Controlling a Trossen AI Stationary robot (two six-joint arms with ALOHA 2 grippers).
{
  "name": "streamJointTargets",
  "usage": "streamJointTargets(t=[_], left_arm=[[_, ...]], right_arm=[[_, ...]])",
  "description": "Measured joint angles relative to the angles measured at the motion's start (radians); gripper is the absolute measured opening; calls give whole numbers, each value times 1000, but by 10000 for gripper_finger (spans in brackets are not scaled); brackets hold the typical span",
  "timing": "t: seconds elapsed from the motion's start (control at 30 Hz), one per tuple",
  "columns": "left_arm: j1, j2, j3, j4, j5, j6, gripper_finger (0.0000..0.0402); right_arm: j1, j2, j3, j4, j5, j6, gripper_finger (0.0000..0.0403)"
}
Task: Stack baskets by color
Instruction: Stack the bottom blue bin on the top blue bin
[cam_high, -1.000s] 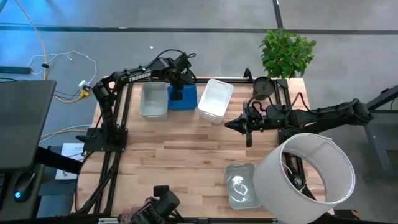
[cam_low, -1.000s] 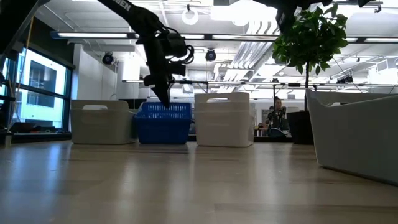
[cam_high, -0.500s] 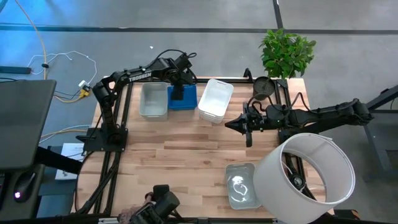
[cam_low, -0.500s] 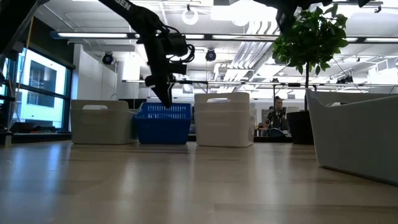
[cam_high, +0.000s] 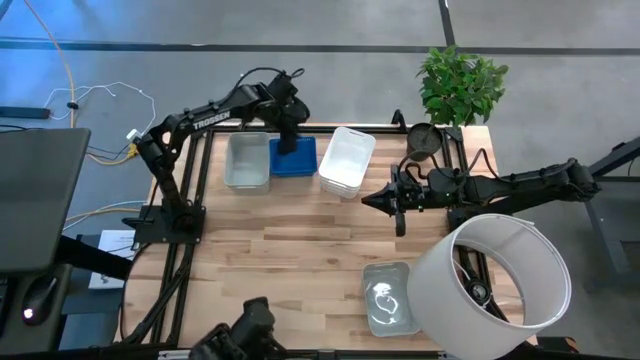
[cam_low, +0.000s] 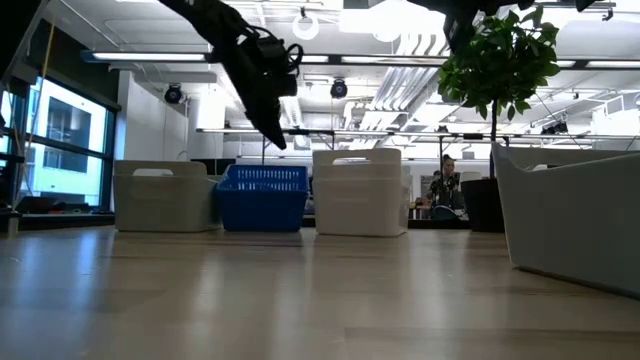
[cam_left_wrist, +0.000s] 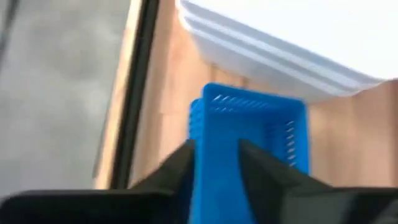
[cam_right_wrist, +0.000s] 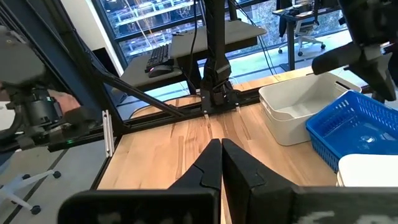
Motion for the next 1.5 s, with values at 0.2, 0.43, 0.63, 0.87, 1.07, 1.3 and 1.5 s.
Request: streamJointTargets(t=[0.2, 0.43, 0.63, 0.87, 1.07, 1.3, 1.5], left_arm=[[18, 0, -56, 21, 51, -83, 9], [34, 1, -103, 76, 34, -158, 1], [44, 1, -103, 114, 32, -169, 0], [51, 7, -103, 106, 36, -173, 0], [52, 7, -103, 104, 62, -181, 0], [47, 7, -103, 93, -12, -132, 0], [54, 12, -103, 115, -28, -140, 0]], right_arm=[[0, 0, 0, -2, -7, -1, 0], [0, 0, 0, -7, -7, -2, 0], [0, 0, 0, -8, -7, 0, 0], [0, 0, 0, -8, -7, 10, 0], [0, 0, 0, -8, -7, 11, 0], [0, 0, 0, -8, -7, 8, 0], [0, 0, 0, -8, -7, 8, 0]])
